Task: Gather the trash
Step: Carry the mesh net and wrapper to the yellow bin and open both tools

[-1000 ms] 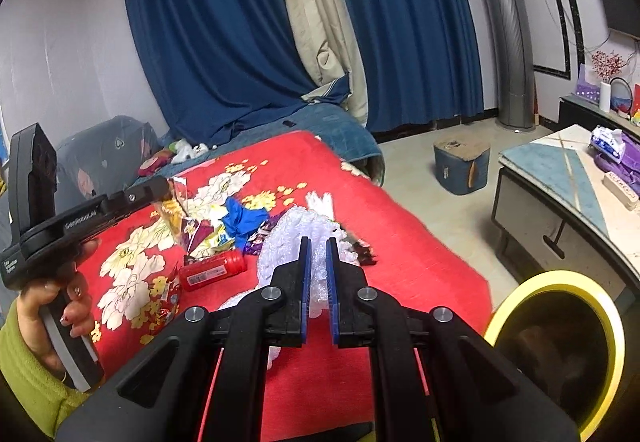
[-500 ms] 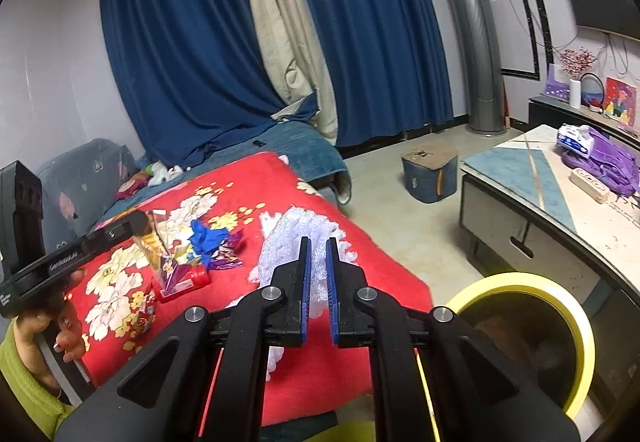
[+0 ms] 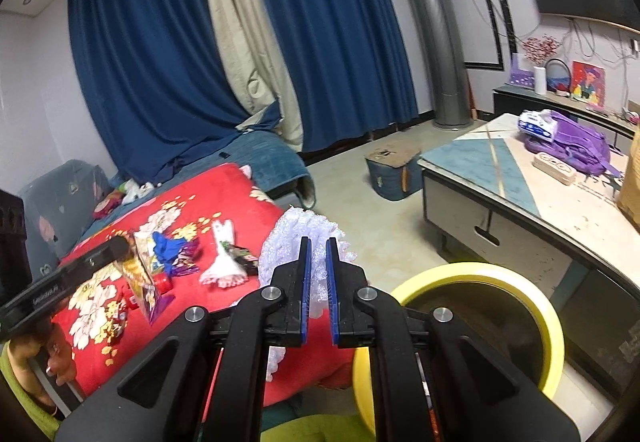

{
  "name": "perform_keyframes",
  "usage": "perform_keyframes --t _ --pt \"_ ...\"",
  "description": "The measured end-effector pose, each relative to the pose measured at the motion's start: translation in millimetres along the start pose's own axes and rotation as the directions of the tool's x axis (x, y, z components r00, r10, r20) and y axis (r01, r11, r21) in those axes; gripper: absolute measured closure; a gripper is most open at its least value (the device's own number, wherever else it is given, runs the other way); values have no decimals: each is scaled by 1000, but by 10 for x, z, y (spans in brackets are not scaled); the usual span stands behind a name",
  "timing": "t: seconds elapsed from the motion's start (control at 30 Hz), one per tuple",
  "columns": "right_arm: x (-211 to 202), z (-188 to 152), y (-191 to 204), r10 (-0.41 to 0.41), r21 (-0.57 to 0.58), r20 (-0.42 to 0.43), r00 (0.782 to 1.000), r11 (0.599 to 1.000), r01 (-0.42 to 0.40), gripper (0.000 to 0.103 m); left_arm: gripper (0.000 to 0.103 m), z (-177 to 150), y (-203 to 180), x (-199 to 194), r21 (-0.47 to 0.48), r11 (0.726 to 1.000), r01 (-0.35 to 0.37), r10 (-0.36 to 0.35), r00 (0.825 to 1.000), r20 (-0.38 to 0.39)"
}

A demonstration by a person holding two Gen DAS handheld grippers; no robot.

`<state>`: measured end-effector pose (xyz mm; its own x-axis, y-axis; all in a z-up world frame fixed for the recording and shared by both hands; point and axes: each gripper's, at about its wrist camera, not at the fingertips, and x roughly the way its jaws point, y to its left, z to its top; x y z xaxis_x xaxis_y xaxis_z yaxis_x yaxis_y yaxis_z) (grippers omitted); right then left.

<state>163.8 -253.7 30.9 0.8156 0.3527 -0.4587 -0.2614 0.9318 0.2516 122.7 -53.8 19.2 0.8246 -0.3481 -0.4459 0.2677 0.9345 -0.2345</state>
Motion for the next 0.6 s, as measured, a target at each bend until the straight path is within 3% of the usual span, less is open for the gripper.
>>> perform_keyframes --t 0.6 --pt "-230 -44 -511 -130 36 41 991 991 129 96 98 -194 -630 377 104 989 107 -99 992 -77"
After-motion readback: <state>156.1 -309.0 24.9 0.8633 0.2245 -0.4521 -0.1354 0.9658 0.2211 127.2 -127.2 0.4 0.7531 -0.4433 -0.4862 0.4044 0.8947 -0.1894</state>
